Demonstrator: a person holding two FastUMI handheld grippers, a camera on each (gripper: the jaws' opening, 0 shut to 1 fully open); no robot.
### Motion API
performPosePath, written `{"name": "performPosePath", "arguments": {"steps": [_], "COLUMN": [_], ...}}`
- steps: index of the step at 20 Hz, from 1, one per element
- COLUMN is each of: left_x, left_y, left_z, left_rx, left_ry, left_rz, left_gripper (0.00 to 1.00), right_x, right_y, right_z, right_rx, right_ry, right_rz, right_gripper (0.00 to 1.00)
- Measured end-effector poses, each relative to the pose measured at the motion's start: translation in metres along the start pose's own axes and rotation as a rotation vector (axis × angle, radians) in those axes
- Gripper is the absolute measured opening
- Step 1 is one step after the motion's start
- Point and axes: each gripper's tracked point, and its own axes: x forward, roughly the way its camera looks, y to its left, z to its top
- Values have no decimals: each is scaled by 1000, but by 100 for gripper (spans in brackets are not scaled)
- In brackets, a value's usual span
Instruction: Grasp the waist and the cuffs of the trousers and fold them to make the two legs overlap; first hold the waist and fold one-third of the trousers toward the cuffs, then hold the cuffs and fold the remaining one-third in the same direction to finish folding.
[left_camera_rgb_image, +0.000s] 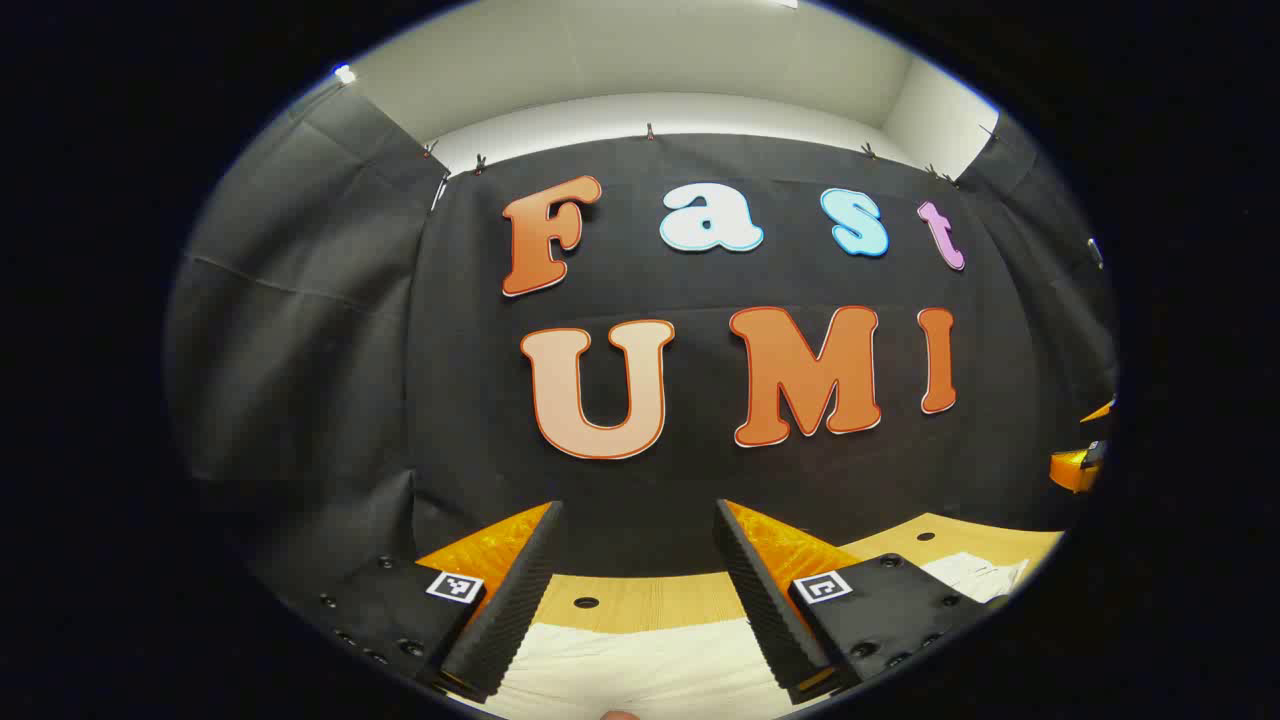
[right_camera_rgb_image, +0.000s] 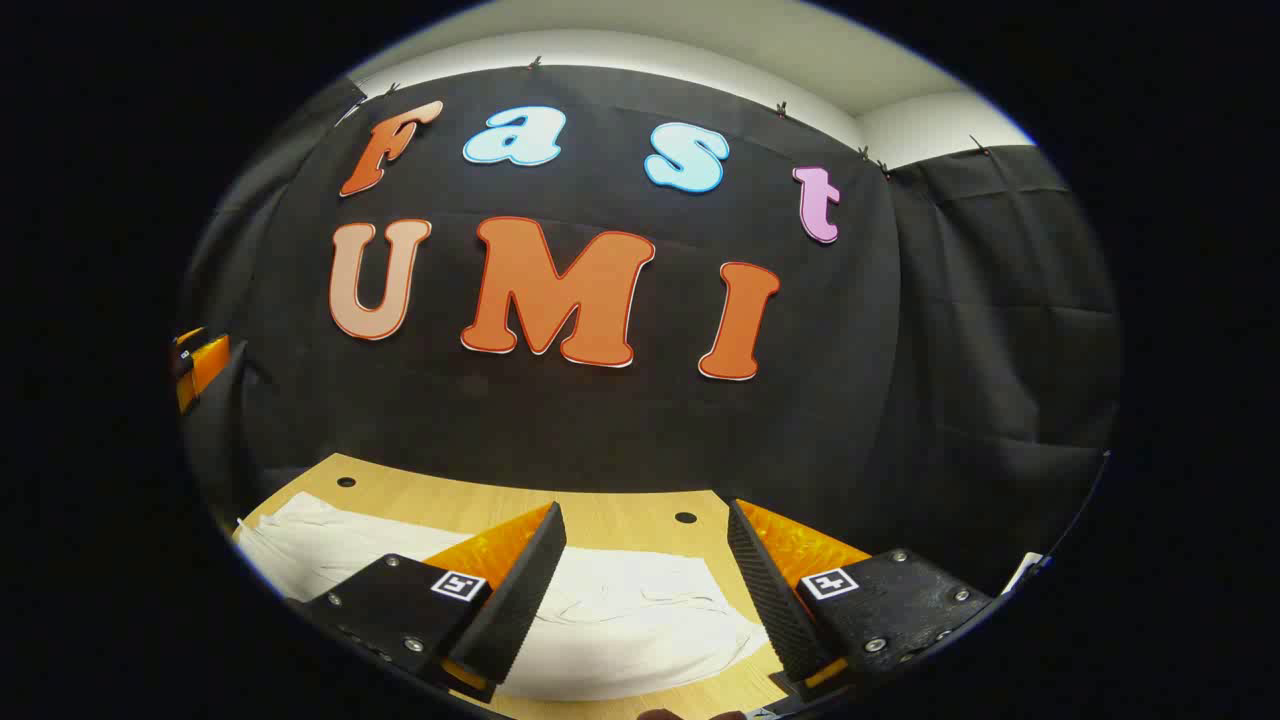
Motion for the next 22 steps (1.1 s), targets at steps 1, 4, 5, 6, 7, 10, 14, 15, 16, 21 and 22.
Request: {"name": "performPosePath", "arguments": {"steps": [1, 4, 5, 6, 7, 10, 14, 15, 16, 21, 22], "left_x": [1, 8, 11, 13, 14, 16, 15, 15, 16, 8, 6], "left_y": [-3, -12, -15, -16, -15, -12, -11, -13, -15, -23, -23], "left_z": [1, -3, -4, -3, -3, -3, -4, -5, -4, -7, -9], "left_rx": [-4, -5, -9, -7, -1, -2, 6, 8, 11, 33, 37], "left_ry": [-4, 6, 7, 10, 10, 15, 24, 25, 27, 43, 48], "left_rz": [-1, -6, -4, 0, 11, 31, 54, 55, 57, 57, 62], "left_gripper": [95, 96, 96, 95, 96, 99, 99, 99, 99, 99, 99], "right_x": [3, 10, 13, 14, 15, 19, 26, 28, 31, 45, 48], "right_y": [-4, -16, -19, -26, -34, -49, -63, -65, -68, -81, -85], "right_z": [2, -1, -2, -2, -3, -10, -21, -27, -32, -64, -73], "right_rx": [1, 16, 22, 21, 15, 16, 34, 39, 43, 62, 70], "right_ry": [-8, 0, -2, -3, -2, 11, 42, 56, 71, 168, 193], "right_rz": [-6, -22, -26, -35, -47, -60, -73, -71, -71, -74, -73], "right_gripper": [99, 99, 99, 99, 99, 99, 99, 99, 99, 99, 99]}}
